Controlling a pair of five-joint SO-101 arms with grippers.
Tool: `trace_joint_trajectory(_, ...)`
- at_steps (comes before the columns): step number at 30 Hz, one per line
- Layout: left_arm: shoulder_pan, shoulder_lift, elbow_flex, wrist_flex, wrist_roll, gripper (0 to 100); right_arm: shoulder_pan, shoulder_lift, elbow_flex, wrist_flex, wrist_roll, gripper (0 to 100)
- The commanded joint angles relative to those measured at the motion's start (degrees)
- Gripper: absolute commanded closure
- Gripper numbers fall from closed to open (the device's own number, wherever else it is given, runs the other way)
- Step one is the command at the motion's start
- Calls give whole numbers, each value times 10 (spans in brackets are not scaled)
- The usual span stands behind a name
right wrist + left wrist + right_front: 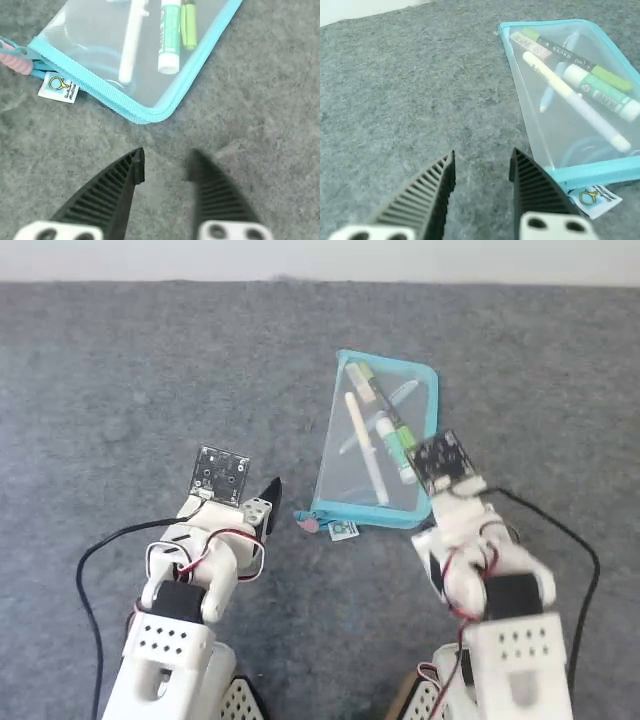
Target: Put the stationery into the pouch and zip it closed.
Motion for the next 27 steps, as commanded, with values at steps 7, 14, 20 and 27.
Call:
trace_joint_trajectory(7,43,-369,52,156,18,824,111,-269,214,-32,9,901)
trace_joint_trajectory(14,62,-295,124,118,15,824,204,-322,298,10,8,823)
trace_joint_trajectory(20,-16,-290,121,233,14,825,257,-331,331,27,4,821)
trace_joint_trajectory(27,-111,-294,118,339,18,825,262,-330,331,52,4,819)
